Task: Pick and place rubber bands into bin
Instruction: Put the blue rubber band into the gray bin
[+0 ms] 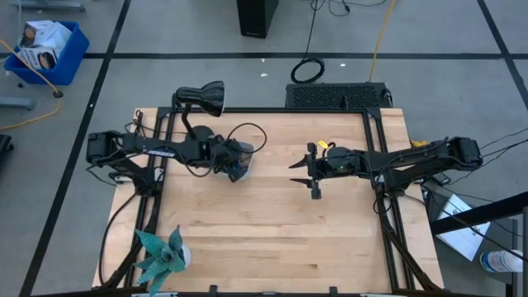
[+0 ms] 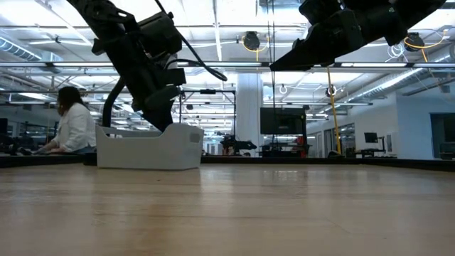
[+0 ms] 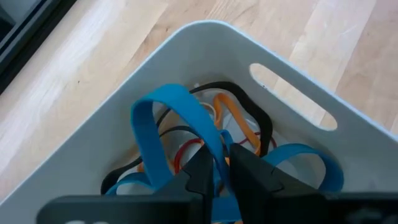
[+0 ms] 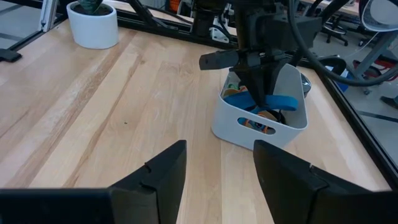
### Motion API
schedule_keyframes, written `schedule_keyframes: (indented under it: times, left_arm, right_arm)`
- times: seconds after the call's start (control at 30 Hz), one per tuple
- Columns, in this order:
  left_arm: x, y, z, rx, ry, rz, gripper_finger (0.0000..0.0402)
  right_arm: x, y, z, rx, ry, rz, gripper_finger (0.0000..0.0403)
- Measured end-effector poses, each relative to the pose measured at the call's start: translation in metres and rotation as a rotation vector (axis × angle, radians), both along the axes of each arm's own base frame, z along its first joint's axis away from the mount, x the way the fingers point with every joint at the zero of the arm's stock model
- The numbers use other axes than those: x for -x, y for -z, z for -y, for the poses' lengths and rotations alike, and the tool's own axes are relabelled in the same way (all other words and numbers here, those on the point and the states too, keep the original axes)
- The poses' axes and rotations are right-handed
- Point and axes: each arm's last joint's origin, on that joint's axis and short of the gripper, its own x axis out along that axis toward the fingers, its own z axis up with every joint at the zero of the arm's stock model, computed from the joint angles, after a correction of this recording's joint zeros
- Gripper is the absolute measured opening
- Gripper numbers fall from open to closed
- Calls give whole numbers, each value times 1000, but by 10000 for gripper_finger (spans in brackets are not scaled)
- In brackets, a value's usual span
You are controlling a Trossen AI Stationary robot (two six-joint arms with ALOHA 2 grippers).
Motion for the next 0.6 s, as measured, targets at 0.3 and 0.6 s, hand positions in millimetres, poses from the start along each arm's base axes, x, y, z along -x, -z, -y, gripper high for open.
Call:
schedule_keyframes:
  times: [0.3,0.6]
  left_arm:
    - [2,1,0,18,-19,-18,62]
    - [7,3,-5,36,-64,-48,63]
  right_arm:
    - [0,0,0,0,0,0,181]
    - [0,0,0,0,0,0,181]
